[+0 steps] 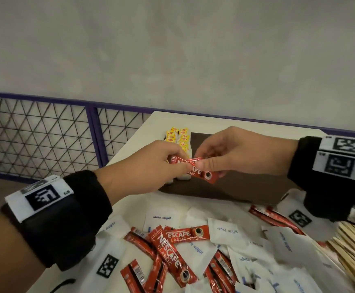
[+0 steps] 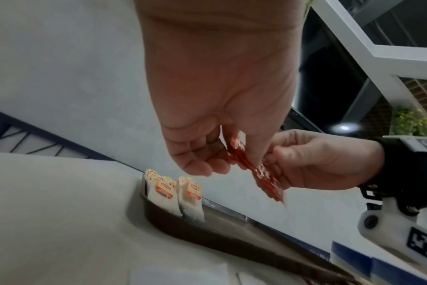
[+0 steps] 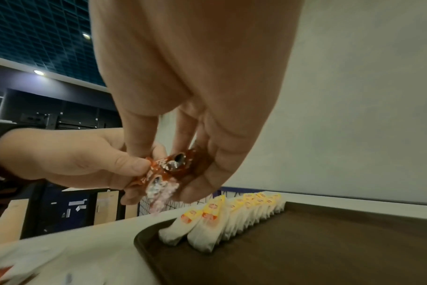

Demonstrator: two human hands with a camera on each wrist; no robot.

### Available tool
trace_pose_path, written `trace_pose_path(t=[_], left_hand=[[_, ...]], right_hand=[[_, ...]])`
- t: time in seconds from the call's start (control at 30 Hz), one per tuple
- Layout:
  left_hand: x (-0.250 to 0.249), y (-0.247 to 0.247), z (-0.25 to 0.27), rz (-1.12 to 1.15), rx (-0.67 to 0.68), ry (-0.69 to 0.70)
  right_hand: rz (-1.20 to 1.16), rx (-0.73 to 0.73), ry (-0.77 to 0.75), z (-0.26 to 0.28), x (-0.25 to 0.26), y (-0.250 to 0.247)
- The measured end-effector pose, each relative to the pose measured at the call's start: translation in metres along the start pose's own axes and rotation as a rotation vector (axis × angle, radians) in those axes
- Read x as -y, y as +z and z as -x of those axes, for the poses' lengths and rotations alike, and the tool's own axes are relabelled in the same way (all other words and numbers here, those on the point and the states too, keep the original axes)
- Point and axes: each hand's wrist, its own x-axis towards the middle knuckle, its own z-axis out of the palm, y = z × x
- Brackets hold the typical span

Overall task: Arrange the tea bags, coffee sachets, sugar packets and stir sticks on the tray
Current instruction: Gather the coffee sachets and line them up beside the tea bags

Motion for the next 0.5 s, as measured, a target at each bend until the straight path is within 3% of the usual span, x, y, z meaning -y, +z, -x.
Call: trace_pose_path(t=[0.17, 0.3, 0.4, 0.5], left_hand=[[0.003, -0.008, -0.027, 0.062, -0.03, -0.022], [0.016, -0.018, -0.04, -0.167, -0.045, -0.015], [0.027, -0.019, -0.036, -0.326, 0.066, -0.005], [0.038, -0.008, -0.032, -0.564, 0.247, 0.099]], right_hand=[[0.083, 0.087, 0.041, -0.044, -0.005, -0.035], [0.037, -0.085, 0.209, -0.082, -0.054, -0.068], [0.203, -0.156, 0.373, -0.099, -0.1, -0.07], [0.241, -0.189, 0.478, -0.108, -0.128, -0.067]])
